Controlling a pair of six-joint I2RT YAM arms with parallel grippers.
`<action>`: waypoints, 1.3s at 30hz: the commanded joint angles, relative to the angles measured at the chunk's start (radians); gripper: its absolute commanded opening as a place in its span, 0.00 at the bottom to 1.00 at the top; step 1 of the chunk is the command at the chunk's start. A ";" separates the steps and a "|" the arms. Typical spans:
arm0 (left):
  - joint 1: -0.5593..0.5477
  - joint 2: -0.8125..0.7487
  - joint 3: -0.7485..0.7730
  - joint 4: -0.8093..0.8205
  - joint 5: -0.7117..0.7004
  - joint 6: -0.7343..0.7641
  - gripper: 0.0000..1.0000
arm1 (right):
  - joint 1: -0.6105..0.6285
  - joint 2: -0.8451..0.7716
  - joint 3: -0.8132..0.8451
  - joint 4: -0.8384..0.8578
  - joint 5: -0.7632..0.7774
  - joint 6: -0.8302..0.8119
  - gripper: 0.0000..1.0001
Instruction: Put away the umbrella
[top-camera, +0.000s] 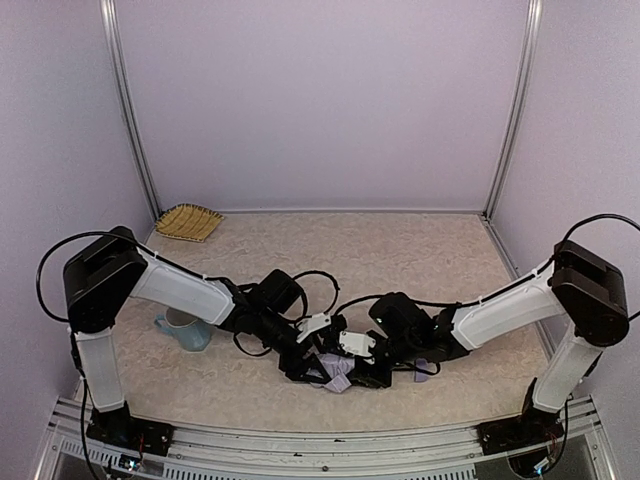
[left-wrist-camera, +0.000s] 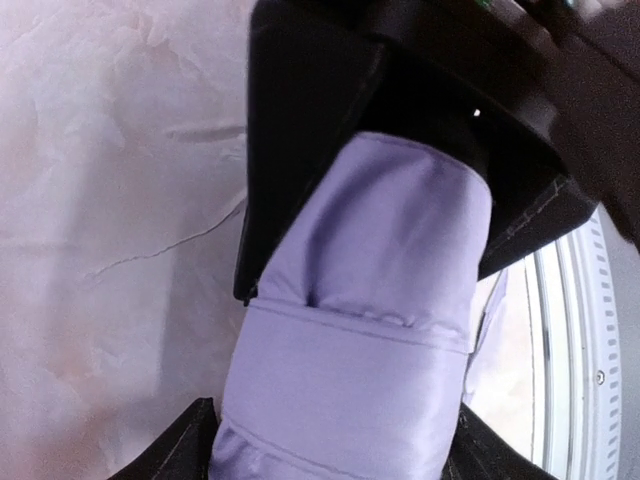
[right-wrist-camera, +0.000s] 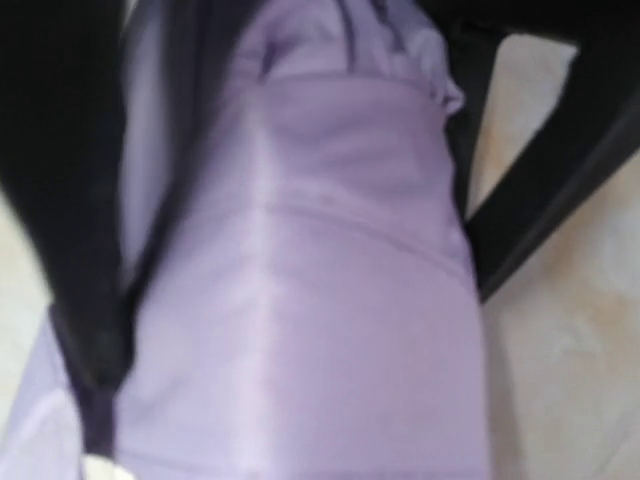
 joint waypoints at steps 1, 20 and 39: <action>-0.045 0.023 -0.067 -0.095 -0.132 0.054 0.71 | -0.055 -0.038 -0.020 0.025 -0.015 0.042 0.44; -0.022 0.109 -0.004 -0.120 -0.225 0.024 0.00 | -0.074 -0.282 -0.051 -0.036 0.169 0.055 0.84; -0.065 -0.618 -0.277 0.696 -1.002 0.066 0.00 | -0.048 -0.381 0.043 0.276 0.315 0.943 0.74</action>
